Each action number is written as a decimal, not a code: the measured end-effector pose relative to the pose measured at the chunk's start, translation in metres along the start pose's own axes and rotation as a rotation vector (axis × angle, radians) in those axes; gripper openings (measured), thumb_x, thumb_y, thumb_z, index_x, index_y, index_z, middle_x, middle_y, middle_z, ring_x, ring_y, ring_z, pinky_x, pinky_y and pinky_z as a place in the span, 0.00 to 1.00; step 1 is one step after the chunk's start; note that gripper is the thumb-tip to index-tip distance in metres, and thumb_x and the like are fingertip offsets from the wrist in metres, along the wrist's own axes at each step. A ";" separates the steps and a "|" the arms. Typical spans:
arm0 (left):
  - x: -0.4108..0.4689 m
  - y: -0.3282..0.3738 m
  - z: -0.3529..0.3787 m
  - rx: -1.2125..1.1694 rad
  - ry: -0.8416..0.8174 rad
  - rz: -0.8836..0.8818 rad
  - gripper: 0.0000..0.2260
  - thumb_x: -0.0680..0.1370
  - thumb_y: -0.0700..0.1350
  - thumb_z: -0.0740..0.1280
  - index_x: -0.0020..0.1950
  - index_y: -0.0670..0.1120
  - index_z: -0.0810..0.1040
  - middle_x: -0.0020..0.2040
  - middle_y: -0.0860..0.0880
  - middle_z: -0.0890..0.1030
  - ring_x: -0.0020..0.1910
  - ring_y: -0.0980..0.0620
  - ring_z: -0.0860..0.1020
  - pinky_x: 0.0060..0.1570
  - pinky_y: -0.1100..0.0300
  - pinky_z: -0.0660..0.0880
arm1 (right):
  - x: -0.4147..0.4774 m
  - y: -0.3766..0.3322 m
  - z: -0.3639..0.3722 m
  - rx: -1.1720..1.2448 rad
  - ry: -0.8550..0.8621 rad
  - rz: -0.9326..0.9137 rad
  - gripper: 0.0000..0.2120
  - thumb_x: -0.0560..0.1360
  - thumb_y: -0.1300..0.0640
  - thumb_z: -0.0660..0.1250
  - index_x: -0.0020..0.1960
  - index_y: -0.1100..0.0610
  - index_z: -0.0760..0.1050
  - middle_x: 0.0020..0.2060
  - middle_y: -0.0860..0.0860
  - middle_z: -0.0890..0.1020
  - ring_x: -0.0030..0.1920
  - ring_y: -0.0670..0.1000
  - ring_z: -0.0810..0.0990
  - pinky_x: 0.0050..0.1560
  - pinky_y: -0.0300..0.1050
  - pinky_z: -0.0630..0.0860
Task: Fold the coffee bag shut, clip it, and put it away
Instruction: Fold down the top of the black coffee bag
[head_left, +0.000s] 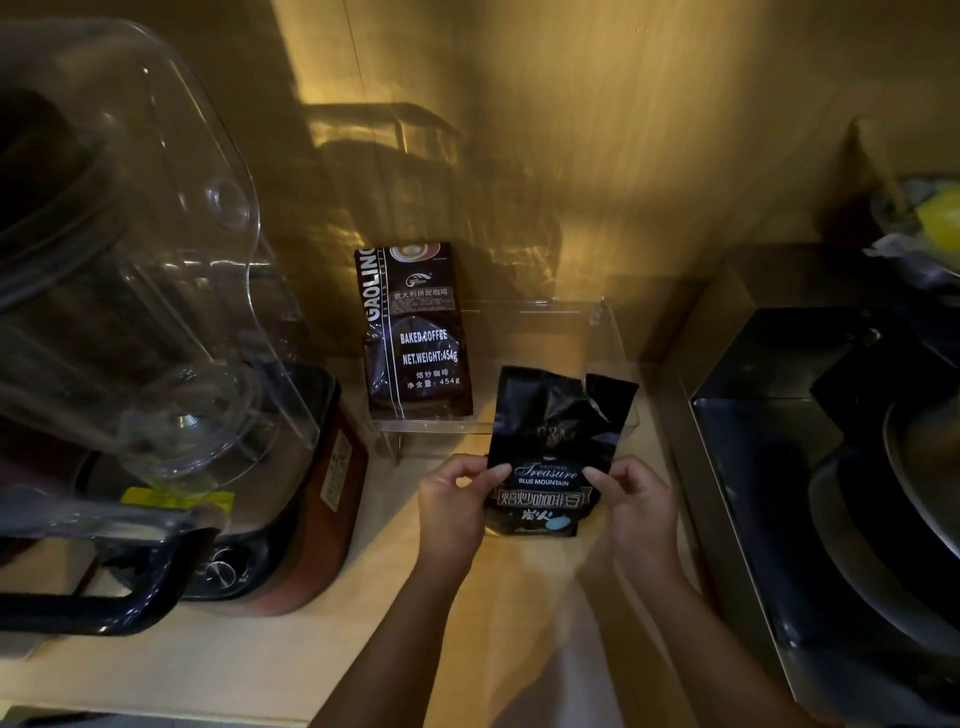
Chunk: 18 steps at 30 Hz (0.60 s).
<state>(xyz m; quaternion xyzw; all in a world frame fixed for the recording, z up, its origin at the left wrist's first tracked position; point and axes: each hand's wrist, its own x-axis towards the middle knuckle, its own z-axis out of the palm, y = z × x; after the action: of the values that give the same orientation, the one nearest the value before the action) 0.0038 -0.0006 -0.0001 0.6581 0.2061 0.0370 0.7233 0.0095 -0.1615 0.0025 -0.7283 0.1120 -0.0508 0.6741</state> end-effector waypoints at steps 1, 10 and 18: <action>0.000 -0.001 -0.001 0.070 -0.010 0.022 0.11 0.69 0.34 0.70 0.28 0.46 0.76 0.29 0.50 0.78 0.29 0.58 0.76 0.29 0.71 0.72 | -0.002 0.001 0.000 0.004 -0.022 0.014 0.14 0.71 0.69 0.65 0.29 0.61 0.66 0.25 0.52 0.69 0.25 0.40 0.67 0.22 0.26 0.63; 0.005 -0.008 -0.020 0.214 -0.079 0.043 0.15 0.69 0.34 0.70 0.26 0.49 0.72 0.26 0.54 0.76 0.26 0.61 0.73 0.27 0.71 0.71 | 0.004 0.012 -0.003 -0.257 -0.180 -0.029 0.18 0.70 0.66 0.67 0.28 0.53 0.64 0.24 0.48 0.67 0.27 0.45 0.64 0.25 0.34 0.60; 0.007 0.004 -0.029 -0.015 -0.129 -0.040 0.16 0.67 0.34 0.72 0.50 0.46 0.73 0.33 0.50 0.77 0.33 0.58 0.81 0.31 0.70 0.76 | 0.011 0.008 -0.005 0.104 -0.165 0.096 0.17 0.68 0.70 0.68 0.50 0.54 0.71 0.25 0.46 0.80 0.34 0.43 0.80 0.34 0.33 0.76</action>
<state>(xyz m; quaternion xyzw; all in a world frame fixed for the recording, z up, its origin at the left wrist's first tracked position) 0.0010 0.0294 0.0002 0.6493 0.1720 -0.0182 0.7406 0.0180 -0.1693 -0.0055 -0.6879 0.0880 0.0361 0.7195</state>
